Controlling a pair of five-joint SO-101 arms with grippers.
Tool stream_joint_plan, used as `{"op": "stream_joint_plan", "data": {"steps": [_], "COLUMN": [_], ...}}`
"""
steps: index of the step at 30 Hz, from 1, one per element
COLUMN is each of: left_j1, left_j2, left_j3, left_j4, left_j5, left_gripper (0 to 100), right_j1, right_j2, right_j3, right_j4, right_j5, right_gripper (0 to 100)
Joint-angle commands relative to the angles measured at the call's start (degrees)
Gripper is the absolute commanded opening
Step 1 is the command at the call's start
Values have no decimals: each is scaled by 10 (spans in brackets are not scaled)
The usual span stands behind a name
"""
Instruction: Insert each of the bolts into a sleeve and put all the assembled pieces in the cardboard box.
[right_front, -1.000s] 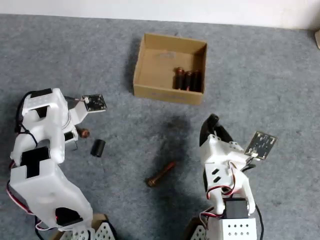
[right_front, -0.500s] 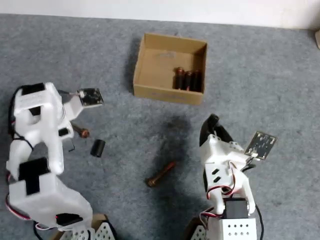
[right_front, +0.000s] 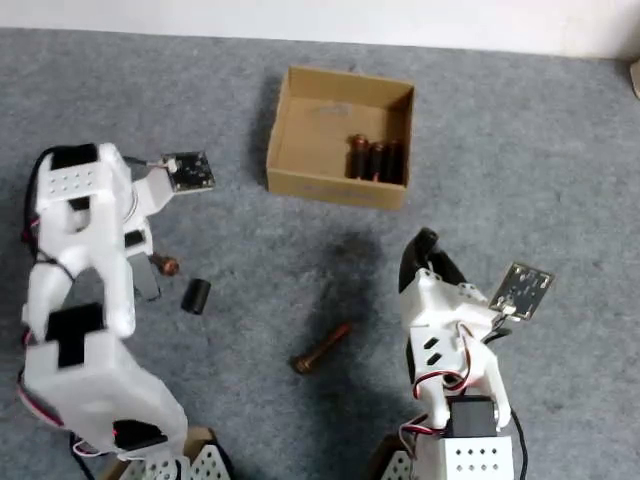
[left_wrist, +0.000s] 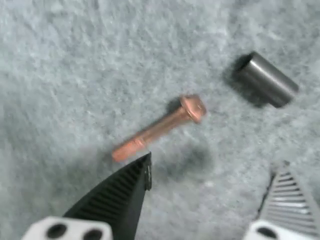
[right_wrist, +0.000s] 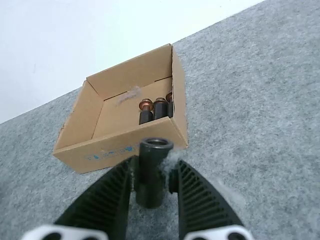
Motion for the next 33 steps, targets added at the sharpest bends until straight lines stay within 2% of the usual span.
{"op": "stream_joint_plan", "data": {"steps": [1,7,13,22,33], "left_j1": [21,18,7,4,-7], "left_j2": [74,221,321,368,396], "left_j3": [-110,-317,-480,-506,-500], "left_j4": [31,122,208,222,222], "left_j5": [-432,-436,-479,-442,-447], "left_gripper": [354,355,354,354,352], "right_j1": [3,3,3,3,4], "right_j2": [-3,-3,-3,-3,-3], "right_j3": [11,11,9,9,10], "right_j4": [-22,-22,-22,-22,-22], "right_j5": [9,9,9,9,9], "right_gripper": [5,5,5,5,5]}}
